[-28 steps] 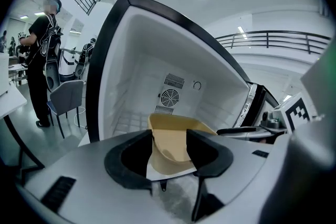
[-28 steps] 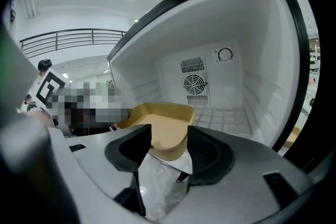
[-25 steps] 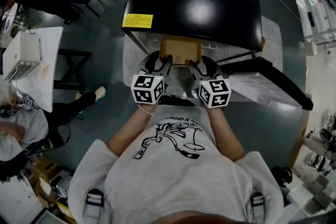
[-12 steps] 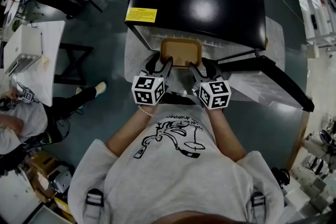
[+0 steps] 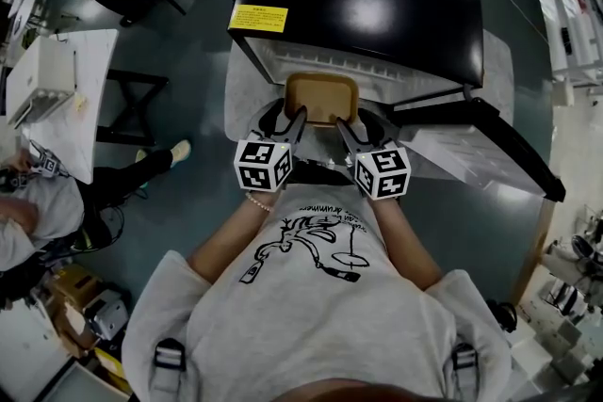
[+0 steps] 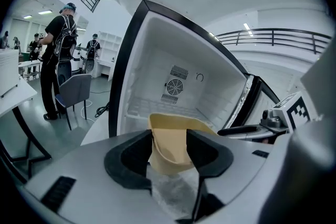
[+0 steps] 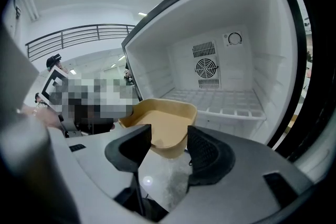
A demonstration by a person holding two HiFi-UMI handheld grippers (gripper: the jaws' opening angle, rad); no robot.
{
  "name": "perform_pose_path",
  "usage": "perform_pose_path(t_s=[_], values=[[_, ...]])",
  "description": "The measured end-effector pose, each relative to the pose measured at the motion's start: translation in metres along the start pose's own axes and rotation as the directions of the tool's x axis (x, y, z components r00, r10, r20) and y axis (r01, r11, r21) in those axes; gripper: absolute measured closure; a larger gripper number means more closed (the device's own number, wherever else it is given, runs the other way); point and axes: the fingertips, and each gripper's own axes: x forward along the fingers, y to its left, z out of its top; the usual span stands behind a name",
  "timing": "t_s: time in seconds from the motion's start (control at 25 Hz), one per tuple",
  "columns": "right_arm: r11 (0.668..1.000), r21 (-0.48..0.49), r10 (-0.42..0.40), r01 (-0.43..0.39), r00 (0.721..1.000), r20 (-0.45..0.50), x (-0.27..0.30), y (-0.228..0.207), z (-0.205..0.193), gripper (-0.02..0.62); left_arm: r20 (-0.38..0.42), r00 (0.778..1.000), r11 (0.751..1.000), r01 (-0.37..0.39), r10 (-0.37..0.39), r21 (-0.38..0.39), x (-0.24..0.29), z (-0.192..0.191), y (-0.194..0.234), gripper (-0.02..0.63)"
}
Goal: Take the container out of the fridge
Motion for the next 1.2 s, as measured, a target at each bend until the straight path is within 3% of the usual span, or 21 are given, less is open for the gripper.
perform_pose_path(t_s=[1.2], values=[[0.998, 0.059, 0.04, -0.034, 0.994, -0.097, 0.035, 0.002, -0.069, 0.37, -0.11, 0.994, 1.0, -0.024, 0.022, -0.019, 0.017, -0.077, 0.031, 0.4]])
